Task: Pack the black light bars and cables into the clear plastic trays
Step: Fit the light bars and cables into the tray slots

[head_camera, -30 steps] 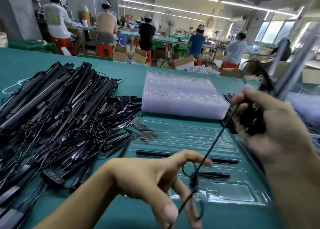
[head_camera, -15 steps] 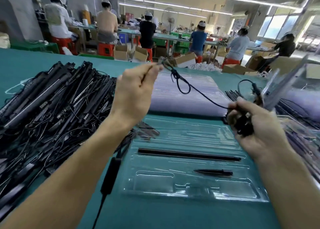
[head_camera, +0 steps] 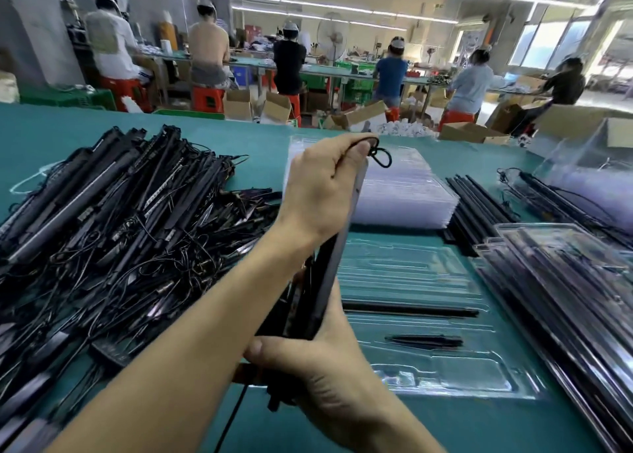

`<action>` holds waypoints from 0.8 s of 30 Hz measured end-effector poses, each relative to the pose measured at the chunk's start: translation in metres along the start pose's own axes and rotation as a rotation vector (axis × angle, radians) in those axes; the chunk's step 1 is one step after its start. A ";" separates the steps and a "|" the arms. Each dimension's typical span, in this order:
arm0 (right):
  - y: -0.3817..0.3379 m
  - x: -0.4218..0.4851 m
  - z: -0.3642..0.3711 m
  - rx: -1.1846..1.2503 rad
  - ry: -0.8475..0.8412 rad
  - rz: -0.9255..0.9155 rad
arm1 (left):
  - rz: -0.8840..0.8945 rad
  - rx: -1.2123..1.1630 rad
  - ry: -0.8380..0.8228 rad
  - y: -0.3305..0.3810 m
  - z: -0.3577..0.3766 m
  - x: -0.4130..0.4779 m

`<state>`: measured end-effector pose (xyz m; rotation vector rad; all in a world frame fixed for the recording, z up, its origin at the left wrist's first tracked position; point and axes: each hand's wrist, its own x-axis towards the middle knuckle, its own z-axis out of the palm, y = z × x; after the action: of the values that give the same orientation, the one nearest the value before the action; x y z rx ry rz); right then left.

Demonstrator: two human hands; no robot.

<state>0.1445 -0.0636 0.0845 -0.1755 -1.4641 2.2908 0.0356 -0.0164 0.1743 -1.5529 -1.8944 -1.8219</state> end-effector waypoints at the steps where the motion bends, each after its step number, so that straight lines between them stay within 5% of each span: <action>1: -0.007 0.001 0.001 -0.013 0.002 0.021 | -0.039 -0.054 -0.031 -0.001 -0.003 0.002; 5: -0.034 -0.006 0.002 -0.012 0.096 -0.002 | -0.254 -0.280 -0.203 -0.003 -0.018 0.006; 10: -0.072 -0.034 0.012 0.245 -0.132 -0.053 | -0.496 -0.669 -0.373 -0.019 -0.034 -0.046; 12: -0.085 -0.034 0.012 0.254 -0.162 -0.160 | -0.537 -0.645 -0.430 -0.026 -0.028 -0.055; 15: -0.101 -0.014 0.003 0.162 0.054 -0.302 | -0.475 -0.520 -0.334 -0.032 -0.010 -0.052; 18: -0.120 0.015 -0.020 0.128 0.321 -0.392 | -0.444 -0.665 -0.347 -0.033 -0.008 -0.049; 24: -0.137 0.038 -0.070 0.157 0.551 -0.512 | -0.613 -0.573 -1.254 -0.045 -0.031 -0.037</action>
<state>0.1704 0.0599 0.1798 -0.3138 -0.9127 1.7425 0.0056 -0.0519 0.1278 -3.1262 -2.6389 -1.8144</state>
